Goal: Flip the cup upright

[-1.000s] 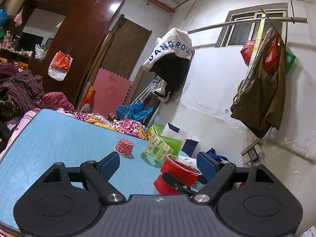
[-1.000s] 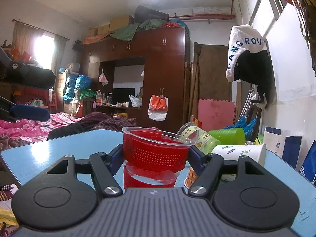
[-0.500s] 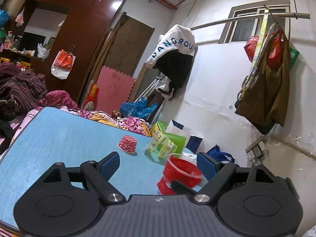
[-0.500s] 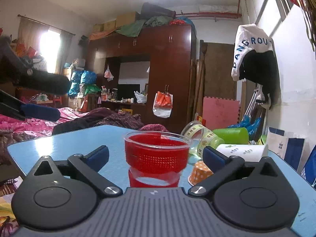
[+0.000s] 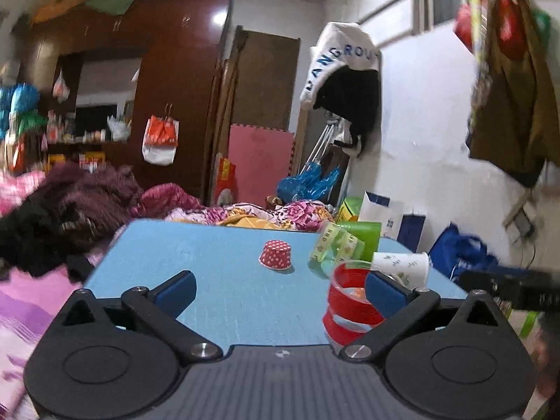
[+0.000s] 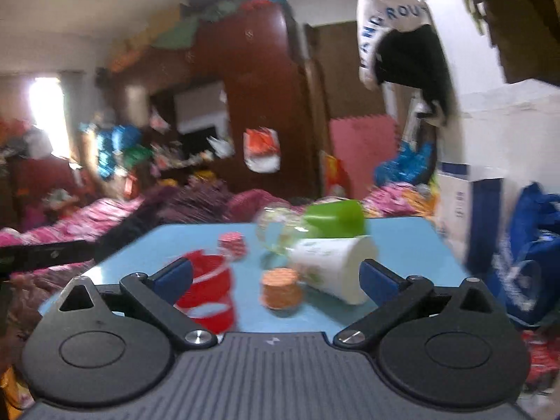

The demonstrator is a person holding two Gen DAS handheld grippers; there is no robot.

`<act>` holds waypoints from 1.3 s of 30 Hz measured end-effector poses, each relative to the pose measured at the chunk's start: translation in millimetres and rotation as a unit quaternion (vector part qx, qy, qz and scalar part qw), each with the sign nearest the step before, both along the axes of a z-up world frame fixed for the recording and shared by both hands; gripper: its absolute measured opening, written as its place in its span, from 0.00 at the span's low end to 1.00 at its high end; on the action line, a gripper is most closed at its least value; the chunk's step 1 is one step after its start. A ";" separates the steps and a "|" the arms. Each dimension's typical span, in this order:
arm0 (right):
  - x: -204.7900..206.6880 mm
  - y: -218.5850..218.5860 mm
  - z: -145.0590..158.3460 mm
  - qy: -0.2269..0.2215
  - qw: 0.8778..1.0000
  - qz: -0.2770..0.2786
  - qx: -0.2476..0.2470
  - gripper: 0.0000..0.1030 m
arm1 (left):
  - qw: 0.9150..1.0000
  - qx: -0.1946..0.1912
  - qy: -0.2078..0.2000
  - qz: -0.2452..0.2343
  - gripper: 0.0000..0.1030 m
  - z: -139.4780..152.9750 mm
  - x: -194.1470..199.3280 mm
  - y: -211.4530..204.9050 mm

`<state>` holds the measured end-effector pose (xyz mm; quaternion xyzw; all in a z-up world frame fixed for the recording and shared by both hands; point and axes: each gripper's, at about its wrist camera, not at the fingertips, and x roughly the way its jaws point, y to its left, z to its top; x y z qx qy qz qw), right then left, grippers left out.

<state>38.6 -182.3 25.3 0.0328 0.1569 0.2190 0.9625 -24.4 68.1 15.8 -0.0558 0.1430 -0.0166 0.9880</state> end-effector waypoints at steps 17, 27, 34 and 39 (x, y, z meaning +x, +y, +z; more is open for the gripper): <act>-15.5 2.9 -3.4 0.027 0.999 0.001 -0.047 0.99 | 0.994 0.058 0.087 0.002 1.00 -3.4 4.0 -66.7; -13.9 -4.3 -6.5 0.040 0.999 0.006 -0.026 0.99 | 0.995 0.055 0.087 0.013 1.00 -2.8 1.5 -69.4; -13.0 -9.6 -7.2 0.044 0.999 0.005 -0.010 0.99 | 0.994 0.060 0.091 0.015 1.00 -3.9 7.2 -75.2; -13.0 -10.7 -8.0 0.047 0.999 0.006 -0.009 0.99 | 0.994 0.062 0.094 0.016 1.00 -4.5 9.3 -75.4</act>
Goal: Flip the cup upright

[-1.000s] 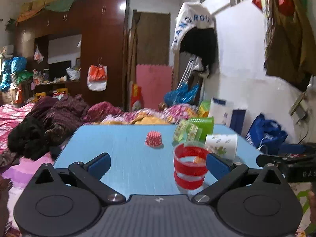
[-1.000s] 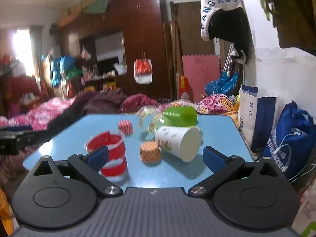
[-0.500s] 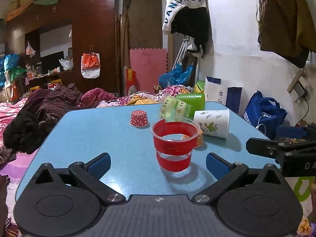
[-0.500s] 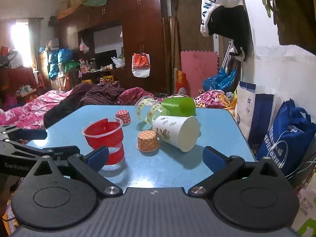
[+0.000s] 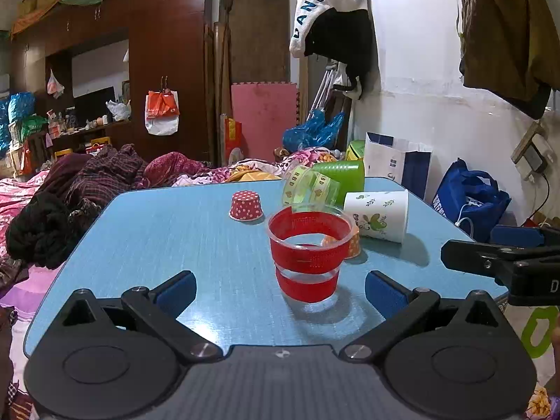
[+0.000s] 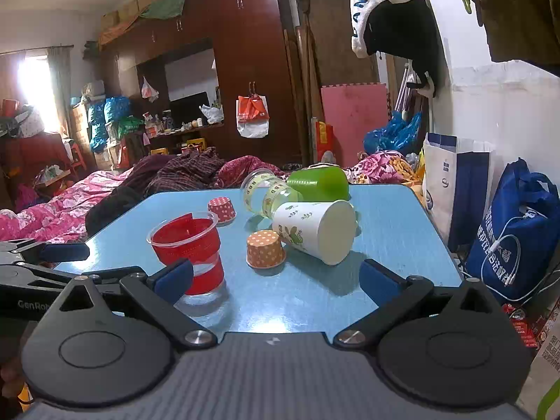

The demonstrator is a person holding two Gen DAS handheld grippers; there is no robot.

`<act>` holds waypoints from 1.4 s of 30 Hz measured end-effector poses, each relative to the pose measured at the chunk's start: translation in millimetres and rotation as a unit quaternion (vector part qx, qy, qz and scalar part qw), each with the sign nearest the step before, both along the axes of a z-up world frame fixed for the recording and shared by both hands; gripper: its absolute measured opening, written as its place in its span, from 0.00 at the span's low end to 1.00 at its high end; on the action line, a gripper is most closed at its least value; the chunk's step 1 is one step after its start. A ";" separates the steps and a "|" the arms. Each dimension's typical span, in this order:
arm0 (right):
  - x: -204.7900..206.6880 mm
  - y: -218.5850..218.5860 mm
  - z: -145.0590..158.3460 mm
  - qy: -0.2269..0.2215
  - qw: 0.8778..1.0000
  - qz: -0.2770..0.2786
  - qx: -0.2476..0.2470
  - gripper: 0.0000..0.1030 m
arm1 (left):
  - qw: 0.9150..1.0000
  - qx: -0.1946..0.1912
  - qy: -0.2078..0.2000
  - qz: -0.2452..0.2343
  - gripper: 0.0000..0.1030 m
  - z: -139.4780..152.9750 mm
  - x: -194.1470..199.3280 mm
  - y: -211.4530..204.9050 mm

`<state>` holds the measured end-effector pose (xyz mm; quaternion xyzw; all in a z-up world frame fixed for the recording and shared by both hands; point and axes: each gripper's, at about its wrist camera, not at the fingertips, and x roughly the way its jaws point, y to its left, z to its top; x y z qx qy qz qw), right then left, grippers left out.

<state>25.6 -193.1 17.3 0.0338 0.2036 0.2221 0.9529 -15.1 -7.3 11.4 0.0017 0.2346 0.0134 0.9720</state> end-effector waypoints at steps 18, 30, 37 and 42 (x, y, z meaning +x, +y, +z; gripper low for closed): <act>-2.1 -1.2 -2.2 0.000 1.000 0.011 0.005 0.99 | 1.000 0.000 -0.017 0.006 1.00 1.0 -2.2 3.0; -4.4 -2.2 -0.6 -0.001 1.000 0.016 0.011 0.99 | 1.000 -0.005 -0.018 0.005 1.00 -1.4 0.6 3.2; -4.8 -2.4 -0.8 -0.001 1.000 0.017 0.012 0.99 | 1.000 -0.005 -0.018 0.003 1.00 -2.0 0.7 4.3; -5.1 -3.5 -1.0 -0.001 1.000 0.018 0.017 0.99 | 1.000 -0.007 -0.017 0.002 1.00 -2.7 2.2 5.0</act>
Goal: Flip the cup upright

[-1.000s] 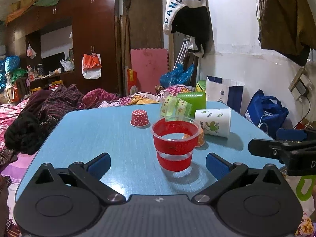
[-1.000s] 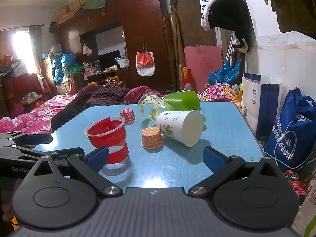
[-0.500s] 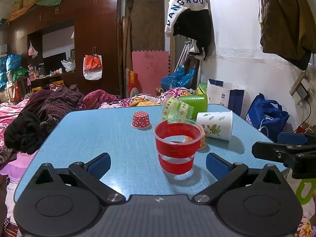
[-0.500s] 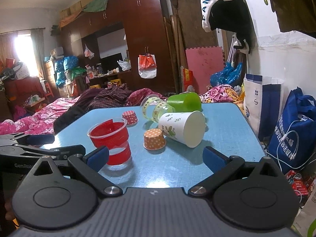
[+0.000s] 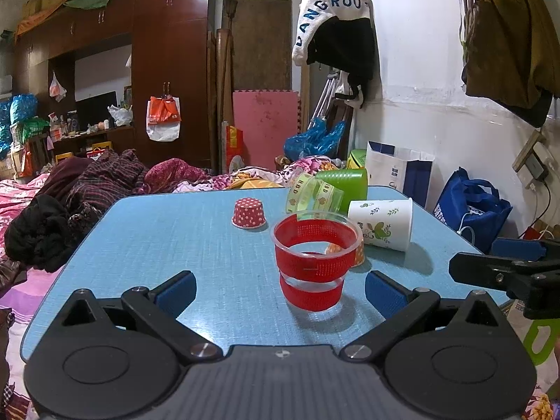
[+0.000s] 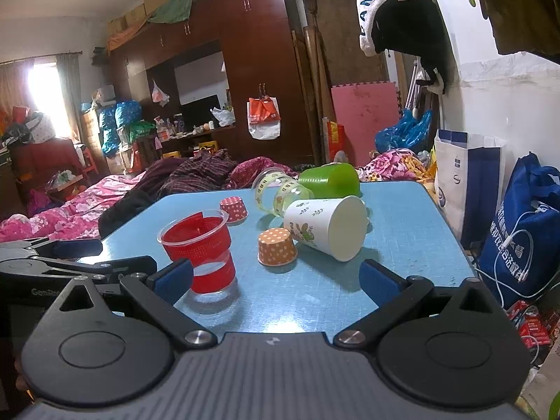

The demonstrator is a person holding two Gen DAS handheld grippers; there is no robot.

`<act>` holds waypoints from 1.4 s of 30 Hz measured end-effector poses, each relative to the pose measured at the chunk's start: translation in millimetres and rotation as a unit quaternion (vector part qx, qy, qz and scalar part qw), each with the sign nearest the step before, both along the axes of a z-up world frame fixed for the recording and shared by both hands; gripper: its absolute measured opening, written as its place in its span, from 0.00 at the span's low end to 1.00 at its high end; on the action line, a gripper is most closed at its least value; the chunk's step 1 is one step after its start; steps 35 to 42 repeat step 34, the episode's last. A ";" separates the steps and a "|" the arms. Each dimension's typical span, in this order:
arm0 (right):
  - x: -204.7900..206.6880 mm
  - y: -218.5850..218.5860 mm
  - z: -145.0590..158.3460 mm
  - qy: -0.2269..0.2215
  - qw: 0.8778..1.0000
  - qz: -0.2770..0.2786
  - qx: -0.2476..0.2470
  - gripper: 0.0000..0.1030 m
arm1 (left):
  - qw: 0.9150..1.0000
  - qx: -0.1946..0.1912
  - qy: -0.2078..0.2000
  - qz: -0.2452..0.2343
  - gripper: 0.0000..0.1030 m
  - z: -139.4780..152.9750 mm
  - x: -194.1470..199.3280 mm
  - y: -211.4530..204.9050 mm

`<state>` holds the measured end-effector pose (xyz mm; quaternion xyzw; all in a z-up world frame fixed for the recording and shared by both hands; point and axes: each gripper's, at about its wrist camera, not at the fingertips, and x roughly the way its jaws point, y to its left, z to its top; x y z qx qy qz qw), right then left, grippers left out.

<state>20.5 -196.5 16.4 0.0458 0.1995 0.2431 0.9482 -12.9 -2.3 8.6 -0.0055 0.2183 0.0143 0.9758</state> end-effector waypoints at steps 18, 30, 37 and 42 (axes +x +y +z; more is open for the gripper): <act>-0.5 -2.0 0.7 -0.003 1.000 0.001 0.005 0.99 | 1.000 0.002 -0.017 -0.008 1.00 -0.2 -2.7 -4.5; -0.9 -2.5 0.5 -0.002 1.000 0.001 0.006 0.99 | 1.000 0.010 -0.021 0.000 1.00 -1.5 -2.3 -5.4; -0.8 -2.5 0.3 -0.002 1.000 0.001 0.006 0.99 | 1.000 0.007 -0.023 -0.001 1.00 -1.5 -3.7 -4.8; -0.8 -2.5 0.3 -0.002 1.000 0.001 0.006 0.99 | 1.000 0.007 -0.023 -0.001 1.00 -1.5 -3.7 -4.8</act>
